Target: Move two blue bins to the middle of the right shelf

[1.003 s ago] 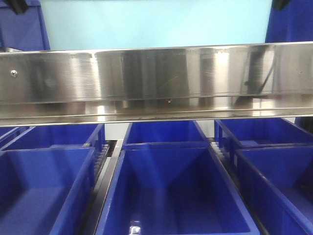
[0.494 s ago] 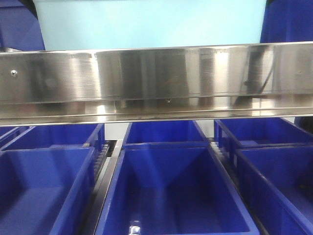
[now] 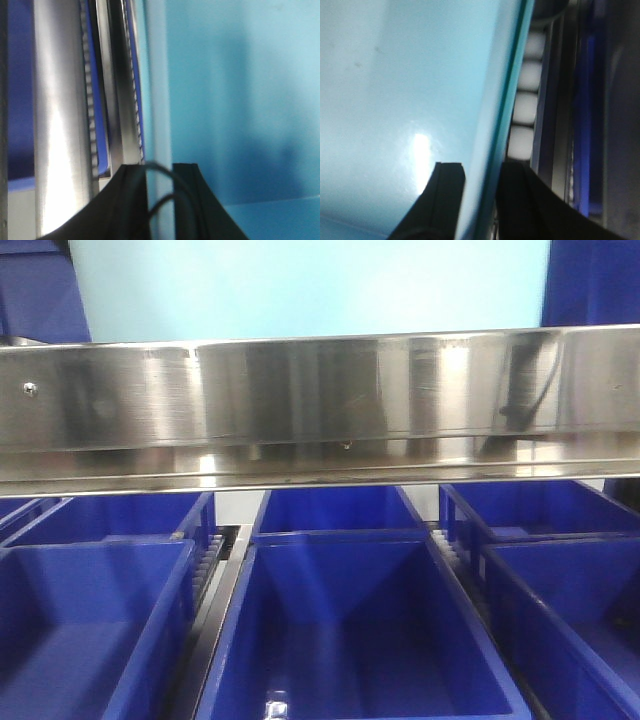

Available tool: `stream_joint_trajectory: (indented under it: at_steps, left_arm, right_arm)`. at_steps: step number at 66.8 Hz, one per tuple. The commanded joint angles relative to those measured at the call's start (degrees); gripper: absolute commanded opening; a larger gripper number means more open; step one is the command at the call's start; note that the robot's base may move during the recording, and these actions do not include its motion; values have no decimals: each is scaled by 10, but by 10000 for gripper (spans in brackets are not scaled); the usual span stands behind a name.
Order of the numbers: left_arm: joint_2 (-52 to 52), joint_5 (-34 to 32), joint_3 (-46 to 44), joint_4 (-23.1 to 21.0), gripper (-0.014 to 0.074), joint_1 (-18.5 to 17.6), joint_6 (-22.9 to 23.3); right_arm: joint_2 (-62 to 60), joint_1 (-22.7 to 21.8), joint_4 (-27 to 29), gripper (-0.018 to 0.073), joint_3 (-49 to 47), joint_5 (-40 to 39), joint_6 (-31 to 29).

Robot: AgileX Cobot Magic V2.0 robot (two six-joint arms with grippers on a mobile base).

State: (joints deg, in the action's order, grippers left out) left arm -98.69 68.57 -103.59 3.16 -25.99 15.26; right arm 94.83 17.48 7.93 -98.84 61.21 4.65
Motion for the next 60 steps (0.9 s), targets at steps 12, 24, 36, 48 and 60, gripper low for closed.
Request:
stream_joint_trajectory:
  at_steps: [12, 24, 36, 48, 60]
  left_arm:
    - [58, 4, -108, -3, -111, 0, -1]
    - [74, 9, -142, -3, -111, 0, -1]
    - [75, 9, -143, -3, -111, 0, -1]
    - [75, 9, -143, -3, -111, 0, -1]
    - [74, 5, -143, 1, -111, 0, -1]
  right_arm:
    - [-63, -1, -11, -154, -63, -51, 9]
    - [-71, -1, -11, -154, -119, -47, 9]
    - [-73, -1, -11, -154, -128, -48, 9]
    - [-73, -1, -11, -154, -128, -47, 9]
    - [-73, -1, -11, -154, -128, -48, 9]
